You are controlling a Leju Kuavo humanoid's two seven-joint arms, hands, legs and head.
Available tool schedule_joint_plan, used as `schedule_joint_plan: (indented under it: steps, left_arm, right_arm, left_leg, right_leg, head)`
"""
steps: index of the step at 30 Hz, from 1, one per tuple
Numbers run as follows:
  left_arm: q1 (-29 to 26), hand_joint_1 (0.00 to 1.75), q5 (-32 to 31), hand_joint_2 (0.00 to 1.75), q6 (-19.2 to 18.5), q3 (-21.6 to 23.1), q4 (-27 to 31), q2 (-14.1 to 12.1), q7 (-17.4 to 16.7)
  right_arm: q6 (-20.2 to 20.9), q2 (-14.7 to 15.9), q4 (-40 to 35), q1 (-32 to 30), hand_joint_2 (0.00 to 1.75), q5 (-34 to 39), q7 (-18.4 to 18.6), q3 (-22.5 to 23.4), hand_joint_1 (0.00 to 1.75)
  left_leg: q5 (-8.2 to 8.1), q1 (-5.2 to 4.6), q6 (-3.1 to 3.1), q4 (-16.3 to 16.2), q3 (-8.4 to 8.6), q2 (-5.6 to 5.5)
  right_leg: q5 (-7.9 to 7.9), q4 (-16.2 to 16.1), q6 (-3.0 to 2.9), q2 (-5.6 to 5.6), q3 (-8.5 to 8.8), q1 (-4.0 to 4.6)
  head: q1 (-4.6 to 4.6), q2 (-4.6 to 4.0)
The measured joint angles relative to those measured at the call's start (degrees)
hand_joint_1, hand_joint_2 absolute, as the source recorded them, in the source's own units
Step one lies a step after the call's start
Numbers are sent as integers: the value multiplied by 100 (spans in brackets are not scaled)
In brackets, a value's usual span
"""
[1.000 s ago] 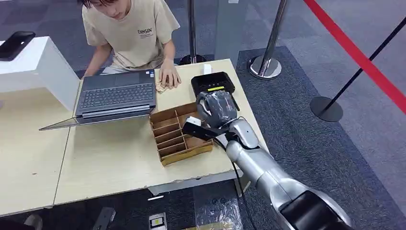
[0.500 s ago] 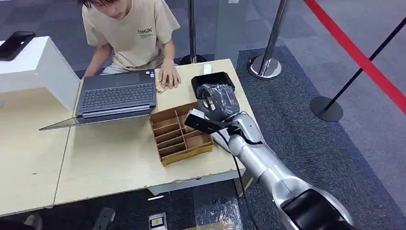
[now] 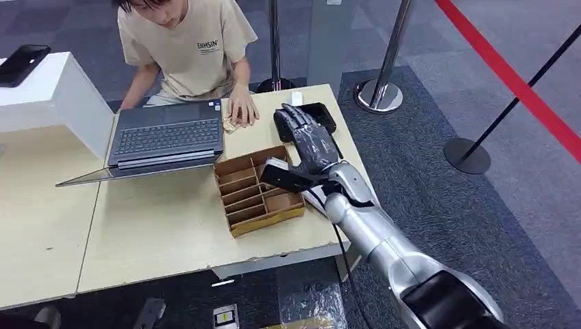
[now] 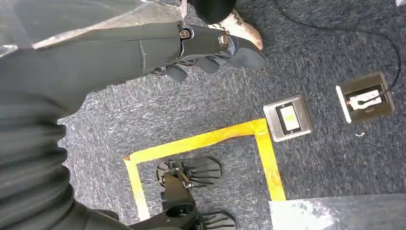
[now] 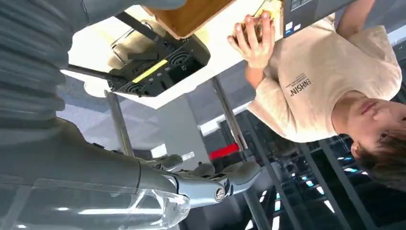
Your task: Pass the card to the sensor for recognition and then transmit it.
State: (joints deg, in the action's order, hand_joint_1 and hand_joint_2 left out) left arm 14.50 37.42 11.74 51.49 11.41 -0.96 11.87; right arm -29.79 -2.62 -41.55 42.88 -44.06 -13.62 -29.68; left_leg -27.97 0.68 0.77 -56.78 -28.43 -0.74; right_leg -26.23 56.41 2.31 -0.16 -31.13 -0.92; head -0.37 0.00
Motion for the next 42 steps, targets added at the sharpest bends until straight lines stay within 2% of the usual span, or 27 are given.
schedule_joint_plan:
  steps: [1, 4, 14, 19, 21, 22, 24, 25, 30, 31, 32, 33, 36, 37, 38, 42]
  left_arm:
    - [0, 0, -2, 175, 0, 0, 0, 0, 0]
    - [0, 0, -7, 175, 0, 0, 0, 0, 0]
    - [3, 0, -7, 175, -7, -2, 0, 0, -7]
    - [6, 0, -4, 175, -20, 0, 0, 2, -7]
    - [7, 0, -4, 175, -30, 0, 0, 2, -7]
    - [8, 0, -7, 175, -35, 0, 2, 2, -9]
    - [8, 0, -13, 175, -42, 0, 2, 4, -15]
    - [9, 0, -20, 175, -55, 0, 2, 4, -15]
    - [31, 0, -42, 175, -57, 0, 2, 11, -20]
    - [37, 0, -42, 175, -57, 0, 2, 13, -20]
    - [42, 0, -46, 175, -57, 0, 2, 13, -22]
    - [46, 0, -52, 175, -66, 0, 2, 15, -33]
    - [53, 0, -59, 175, -70, 0, 2, 22, -37]
    - [54, 0, -61, 175, -70, 0, 2, 22, -37]
    - [55, 0, -63, 175, -68, 0, 2, 22, -39]
    - [63, 0, -68, 175, -70, 0, 2, 24, -46]
  right_arm:
    - [0, -7, 9, -1, 175, 0, -2, -4, 45]
    - [-2, -26, 26, -10, 175, 0, -2, -11, 61]
    - [-18, -92, 109, -35, 175, 0, -4, -42, 59]
    - [-28, -144, 186, -43, 175, 22, -30, -52, 49]
    - [-35, -166, 221, -46, 175, 39, -33, -57, 52]
    - [-35, -175, 241, -47, 175, 48, -35, -59, 63]
    - [-35, -199, 280, -47, 175, 50, -41, -63, 65]
    - [-35, -210, 302, -47, 175, 50, -46, -68, 72]
    - [-63, -289, 424, -47, 175, 46, -81, -85, 77]
    - [-76, -304, 450, -47, 175, 46, -85, -89, 122]
    - [-98, -321, 477, -47, 175, 44, -89, -94, 147]
    - [-118, -345, 503, -48, 175, 41, -90, -98, 147]
    - [-120, -385, 588, -49, 175, 35, -92, -109, 120]
    - [-122, -391, 608, -49, 175, 35, -94, -111, 108]
    - [-131, -400, 634, -48, 175, 41, -115, -116, 86]
    - [-151, -422, 699, -48, 175, 68, -146, -122, 77]
  left_leg:
    - [0, 0, 0, 0, 0, 0]
    - [0, 0, 0, 0, 0, -1]
    - [0, 0, 0, 0, 0, 0]
    - [0, 0, 0, 0, 0, -1]
    - [0, 0, 0, 0, 1, 0]
    - [0, 0, 0, 0, 0, 0]
    - [0, 0, 0, 0, 0, 0]
    - [0, 0, 0, 0, 0, 0]
    - [0, 0, 0, 0, 0, 0]
    - [0, 0, 0, 0, -1, -1]
    - [0, 0, 0, 0, 0, 0]
    - [0, 0, 0, 0, 0, 0]
    - [0, 0, 0, 0, 0, 0]
    - [0, 0, 0, 0, 0, 0]
    - [0, 0, 0, 0, -1, 0]
    - [0, 0, 0, 0, -1, 0]
  right_leg:
    - [0, 0, 0, 0, 0, 0]
    - [0, 0, 0, 0, 0, 0]
    - [0, 0, 0, 0, 0, 0]
    - [0, 0, 0, 0, 0, 0]
    - [0, 0, 0, 0, 0, 0]
    - [0, 0, 0, 0, 0, 0]
    - [0, 0, 0, 0, 0, 0]
    - [0, 0, 0, 0, 0, 0]
    - [0, 1, 0, 0, 0, 0]
    - [0, 0, 0, 0, 0, 0]
    - [0, 0, 0, 0, 0, 0]
    - [0, 0, 0, 0, 0, 0]
    - [0, 0, 0, 0, 0, 0]
    - [0, 0, 0, 0, 0, 0]
    - [0, 0, 0, 0, 0, 0]
    - [0, 0, 0, 0, 0, 0]
  head:
    - [2, 0]
    - [0, 0]
    - [2, 0]
    - [2, 0]
    - [0, 0]
    - [0, 0]
    - [0, 0]
    - [0, 0]
    - [0, 0]
    - [0, 0]
    - [0, 0]
    - [0, 0]
    - [0, 0]
    - [0, 0]
    - [0, 0]
    - [0, 0]
